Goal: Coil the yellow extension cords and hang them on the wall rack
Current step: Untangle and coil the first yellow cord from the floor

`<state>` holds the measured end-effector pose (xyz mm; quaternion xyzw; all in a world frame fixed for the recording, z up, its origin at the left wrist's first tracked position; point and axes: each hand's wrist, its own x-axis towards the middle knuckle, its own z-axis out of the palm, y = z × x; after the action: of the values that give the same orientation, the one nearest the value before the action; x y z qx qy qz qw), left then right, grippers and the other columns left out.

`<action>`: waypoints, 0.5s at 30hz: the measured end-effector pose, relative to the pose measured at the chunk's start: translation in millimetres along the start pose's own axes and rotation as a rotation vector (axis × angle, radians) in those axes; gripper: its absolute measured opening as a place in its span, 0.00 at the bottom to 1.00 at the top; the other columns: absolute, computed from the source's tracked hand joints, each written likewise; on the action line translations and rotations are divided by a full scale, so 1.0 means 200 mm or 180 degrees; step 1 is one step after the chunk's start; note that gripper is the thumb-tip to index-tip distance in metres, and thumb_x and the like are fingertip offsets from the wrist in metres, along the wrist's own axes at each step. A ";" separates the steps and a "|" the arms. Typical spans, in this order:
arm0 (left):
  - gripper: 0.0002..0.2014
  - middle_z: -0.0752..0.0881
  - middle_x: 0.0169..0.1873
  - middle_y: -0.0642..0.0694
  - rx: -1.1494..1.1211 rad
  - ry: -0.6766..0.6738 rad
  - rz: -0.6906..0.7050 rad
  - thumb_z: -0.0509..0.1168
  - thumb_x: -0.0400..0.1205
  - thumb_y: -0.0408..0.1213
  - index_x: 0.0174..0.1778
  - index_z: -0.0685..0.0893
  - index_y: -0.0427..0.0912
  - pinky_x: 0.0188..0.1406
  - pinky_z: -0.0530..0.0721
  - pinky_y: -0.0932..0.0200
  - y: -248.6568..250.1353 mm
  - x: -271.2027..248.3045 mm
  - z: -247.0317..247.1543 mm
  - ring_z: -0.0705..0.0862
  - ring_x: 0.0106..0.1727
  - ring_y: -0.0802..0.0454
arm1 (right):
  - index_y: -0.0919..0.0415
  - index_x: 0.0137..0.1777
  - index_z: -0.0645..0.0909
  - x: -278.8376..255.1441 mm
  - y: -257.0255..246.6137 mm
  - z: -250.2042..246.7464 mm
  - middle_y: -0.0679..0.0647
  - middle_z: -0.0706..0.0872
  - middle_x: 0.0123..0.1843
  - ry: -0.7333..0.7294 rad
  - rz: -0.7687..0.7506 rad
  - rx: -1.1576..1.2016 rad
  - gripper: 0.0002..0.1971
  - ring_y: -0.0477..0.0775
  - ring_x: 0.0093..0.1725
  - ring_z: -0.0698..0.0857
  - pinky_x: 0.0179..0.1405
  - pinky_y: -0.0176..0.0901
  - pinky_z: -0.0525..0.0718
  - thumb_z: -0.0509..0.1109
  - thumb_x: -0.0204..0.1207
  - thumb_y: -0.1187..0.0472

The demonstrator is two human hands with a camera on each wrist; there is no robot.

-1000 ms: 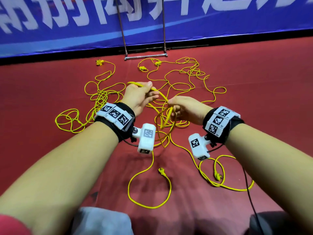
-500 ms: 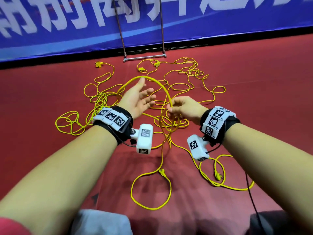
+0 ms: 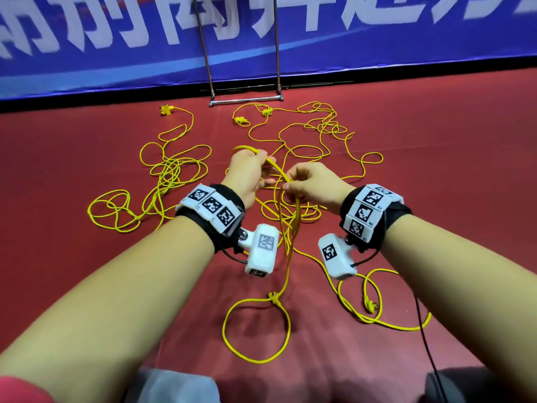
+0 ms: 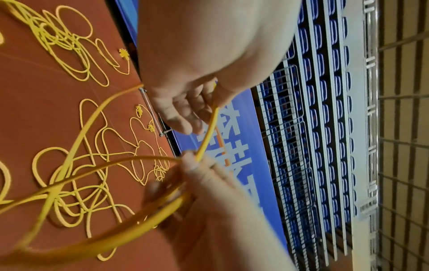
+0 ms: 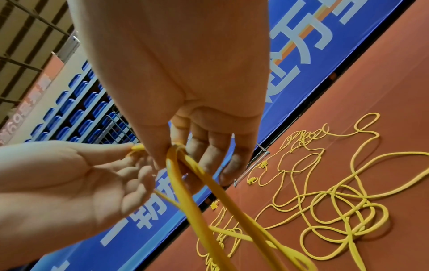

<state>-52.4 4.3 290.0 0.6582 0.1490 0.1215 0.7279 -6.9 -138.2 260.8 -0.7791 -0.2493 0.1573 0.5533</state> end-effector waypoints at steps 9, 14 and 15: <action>0.11 0.79 0.35 0.47 -0.0801 0.0734 -0.0297 0.56 0.90 0.37 0.41 0.75 0.43 0.23 0.82 0.59 0.03 0.22 -0.10 0.80 0.31 0.53 | 0.69 0.45 0.79 0.06 0.10 -0.07 0.60 0.83 0.32 -0.0126 0.0199 -0.0011 0.05 0.46 0.24 0.82 0.22 0.32 0.74 0.69 0.82 0.68; 0.06 0.83 0.34 0.50 -0.0041 -0.0288 -0.0319 0.64 0.86 0.37 0.43 0.80 0.44 0.31 0.77 0.59 -0.09 0.12 -0.01 0.81 0.35 0.54 | 0.69 0.45 0.81 0.16 0.04 -0.02 0.65 0.84 0.34 -0.0083 -0.0111 -0.0048 0.04 0.60 0.35 0.83 0.24 0.35 0.77 0.67 0.81 0.72; 0.05 0.83 0.35 0.49 0.0148 -0.0439 -0.0231 0.64 0.86 0.36 0.44 0.81 0.45 0.29 0.78 0.61 -0.13 0.10 0.00 0.82 0.36 0.54 | 0.71 0.47 0.82 0.17 0.04 -0.01 0.65 0.84 0.35 -0.0115 -0.0132 -0.0063 0.03 0.60 0.36 0.82 0.24 0.35 0.77 0.67 0.80 0.73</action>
<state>-34.8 8.8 263.4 0.6759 0.1250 0.0459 0.7249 23.2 -122.9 254.0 -0.7762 -0.2769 0.1573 0.5442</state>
